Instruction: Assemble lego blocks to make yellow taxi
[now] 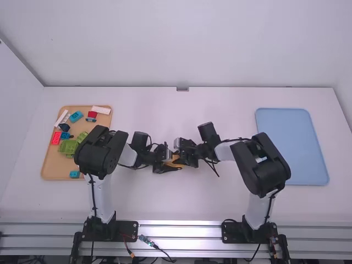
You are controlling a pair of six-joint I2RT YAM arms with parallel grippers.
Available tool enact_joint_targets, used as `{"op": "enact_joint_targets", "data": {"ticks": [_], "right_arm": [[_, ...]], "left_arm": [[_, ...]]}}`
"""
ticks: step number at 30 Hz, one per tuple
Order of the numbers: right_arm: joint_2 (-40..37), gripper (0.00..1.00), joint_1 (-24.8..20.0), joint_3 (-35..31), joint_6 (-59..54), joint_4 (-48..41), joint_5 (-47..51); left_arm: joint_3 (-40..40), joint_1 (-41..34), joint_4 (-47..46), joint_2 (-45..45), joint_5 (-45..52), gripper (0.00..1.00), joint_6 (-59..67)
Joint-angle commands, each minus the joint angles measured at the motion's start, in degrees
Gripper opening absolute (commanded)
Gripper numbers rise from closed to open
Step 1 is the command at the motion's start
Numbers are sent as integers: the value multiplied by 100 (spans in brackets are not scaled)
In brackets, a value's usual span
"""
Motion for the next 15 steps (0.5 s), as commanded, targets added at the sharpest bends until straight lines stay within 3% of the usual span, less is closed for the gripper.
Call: {"op": "enact_joint_targets", "data": {"ticks": [1, 12, 15], "right_arm": [[411, 0, 269, -146, 188, -118, 1200], [408, 0, 269, -140, 186, 13, 1008], [404, 9, 258, -142, 192, 52, 1010]], "left_arm": [[13, -105, -26, 24, -306, 43, 62], [13, -111, -28, 24, -308, 43, 62], [13, -138, -26, 24, -308, 42, 64]]}}
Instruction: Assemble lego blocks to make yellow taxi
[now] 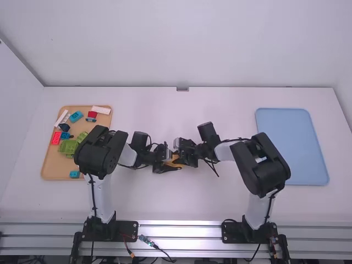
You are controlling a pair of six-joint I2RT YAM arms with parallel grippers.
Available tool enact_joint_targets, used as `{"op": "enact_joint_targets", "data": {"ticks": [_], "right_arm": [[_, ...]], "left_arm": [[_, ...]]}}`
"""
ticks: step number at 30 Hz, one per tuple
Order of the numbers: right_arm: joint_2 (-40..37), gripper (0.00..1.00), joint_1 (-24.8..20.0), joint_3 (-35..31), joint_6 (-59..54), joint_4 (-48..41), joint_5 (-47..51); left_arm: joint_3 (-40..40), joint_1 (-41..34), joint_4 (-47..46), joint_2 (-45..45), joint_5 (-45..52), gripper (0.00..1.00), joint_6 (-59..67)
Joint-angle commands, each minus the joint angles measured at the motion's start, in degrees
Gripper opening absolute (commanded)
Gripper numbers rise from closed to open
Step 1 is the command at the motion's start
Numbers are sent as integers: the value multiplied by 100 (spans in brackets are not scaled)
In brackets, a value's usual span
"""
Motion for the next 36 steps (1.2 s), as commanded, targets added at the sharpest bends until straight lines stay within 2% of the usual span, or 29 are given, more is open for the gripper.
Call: {"op": "enact_joint_targets", "data": {"ticks": [1, 11, 18, 30, 34, 36], "right_arm": [[404, 9, 240, -140, 179, -44, 981], [395, 28, 240, -140, 179, -15, 922], [253, 35, 240, -144, 157, -48, 855], [199, 42, 240, -144, 157, -46, 850], [61, 46, 210, -144, 129, -125, 852], [-127, 52, 133, -146, -4, -337, 850]], "left_arm": [[13, -149, -35, 26, -299, 42, 71], [13, -144, -37, 26, -299, 41, 69], [13, -138, -35, 26, -299, 41, 69], [13, -120, -59, 26, -299, 41, 69], [13, -122, -63, 26, -299, 41, 71], [13, -144, -61, 26, -306, 41, 71]]}}
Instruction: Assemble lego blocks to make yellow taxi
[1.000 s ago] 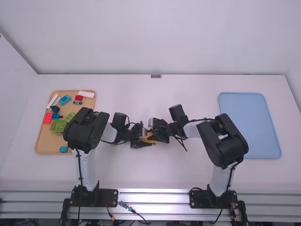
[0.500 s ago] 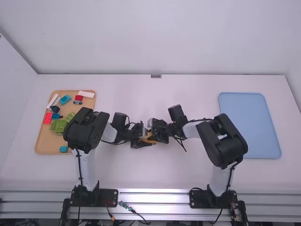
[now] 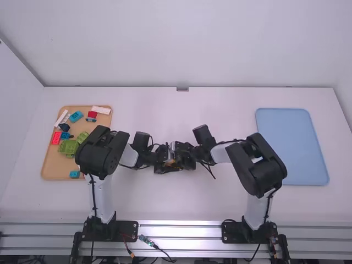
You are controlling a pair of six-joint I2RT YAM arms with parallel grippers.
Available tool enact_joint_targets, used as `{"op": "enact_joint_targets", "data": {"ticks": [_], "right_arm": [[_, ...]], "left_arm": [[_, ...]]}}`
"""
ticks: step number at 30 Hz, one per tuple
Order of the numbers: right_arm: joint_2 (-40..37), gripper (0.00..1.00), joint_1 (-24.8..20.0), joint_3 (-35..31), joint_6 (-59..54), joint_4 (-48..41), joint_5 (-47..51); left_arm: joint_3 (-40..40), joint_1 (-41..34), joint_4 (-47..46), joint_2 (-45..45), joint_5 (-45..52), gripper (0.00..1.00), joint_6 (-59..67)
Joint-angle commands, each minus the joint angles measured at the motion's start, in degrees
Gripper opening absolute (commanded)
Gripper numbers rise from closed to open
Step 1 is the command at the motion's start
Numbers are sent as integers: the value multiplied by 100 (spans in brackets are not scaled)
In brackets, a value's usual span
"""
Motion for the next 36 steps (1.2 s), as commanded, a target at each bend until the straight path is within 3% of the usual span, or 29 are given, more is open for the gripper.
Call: {"op": "enact_joint_targets", "data": {"ticks": [1, 3, 7, 15, 23, 30, 32, 35, 36], "right_arm": [[-212, 56, -118, -120, -4, -262, 223], [-337, 58, -175, -125, -9, -352, 227], [-641, 74, -337, -208, 2, -358, 223], [-1349, 91, -833, -389, 0, -356, -59], [-1893, 95, -1266, -459, -111, -675, -76], [-1895, 97, -1307, -459, -155, -798, -76], [-1895, 97, -1305, -459, -153, -787, -44], [-1895, 98, -1309, -459, -155, -833, -2], [-1895, 98, -1314, -459, -155, -876, 35]], "left_arm": [[11, -37, -63, 26, -275, 41, 79], [11, -15, -63, 26, -286, 41, 77], [11, -42, -63, 28, -286, 41, 77], [11, -42, -118, 26, -291, 41, 79], [11, -44, -122, 26, -289, 41, 79], [11, -44, -120, 28, -286, 46, 77], [11, -44, -122, 26, -286, 56, 75], [11, -44, -92, 26, -291, 99, -41], [11, -42, -50, 26, -289, 99, -187]]}}
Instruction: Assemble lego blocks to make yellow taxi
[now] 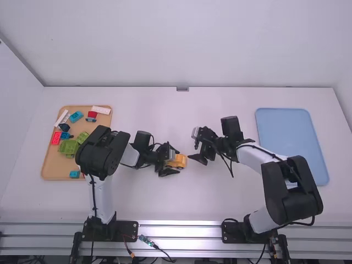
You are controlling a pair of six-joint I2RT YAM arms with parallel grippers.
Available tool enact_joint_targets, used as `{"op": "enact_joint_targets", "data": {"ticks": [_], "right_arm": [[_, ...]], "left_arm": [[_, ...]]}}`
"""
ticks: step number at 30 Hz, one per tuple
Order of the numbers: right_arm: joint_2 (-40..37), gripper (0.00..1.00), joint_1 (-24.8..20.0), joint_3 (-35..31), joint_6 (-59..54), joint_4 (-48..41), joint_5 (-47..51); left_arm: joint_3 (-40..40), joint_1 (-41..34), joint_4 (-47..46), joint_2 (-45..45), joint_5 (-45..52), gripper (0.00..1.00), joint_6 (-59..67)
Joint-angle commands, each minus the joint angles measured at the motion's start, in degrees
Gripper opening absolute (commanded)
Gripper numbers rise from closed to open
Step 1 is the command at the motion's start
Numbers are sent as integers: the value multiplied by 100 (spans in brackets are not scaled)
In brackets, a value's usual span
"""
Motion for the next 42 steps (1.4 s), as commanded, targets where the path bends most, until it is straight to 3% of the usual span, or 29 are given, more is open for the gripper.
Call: {"op": "enact_joint_targets", "data": {"ticks": [1, 6, 12, 18, 24, 26, 32, 37, 42], "right_arm": [[-105, 99, -11, -46, -13, -76, 42], [-94, 99, -151, -48, -127, -297, 59], [-29, 99, -199, -160, -251, -330, -131], [67, 99, -166, -688, 61, 509, -197], [67, 99, 173, -1311, 483, 1825, -431], [67, 99, 378, -1462, 815, 2319, -278], [135, 99, 811, -1486, 879, 2538, -76], [1012, 99, 1023, -1093, 1259, 2964, 118], [1809, 99, 1080, -619, 1257, 3285, -529]], "left_arm": [[-76, 9, 9, 50, -186, 99, -172], [-79, 17, -118, -96, -413, 99, -364], [-76, 57, -1084, -953, -435, 99, -6], [-76, 59, -2288, -2155, -450, 99, 364], [-76, 153, -3265, -3449, -929, 99, 514], [-76, 404, -3657, -3821, -695, 99, 820], [-76, 1368, -4068, -4146, 24, 99, 995], [-76, 2146, -4238, -4127, 627, 99, 1194], [-79, 2455, -4378, -4127, 726, 99, 1212]]}}
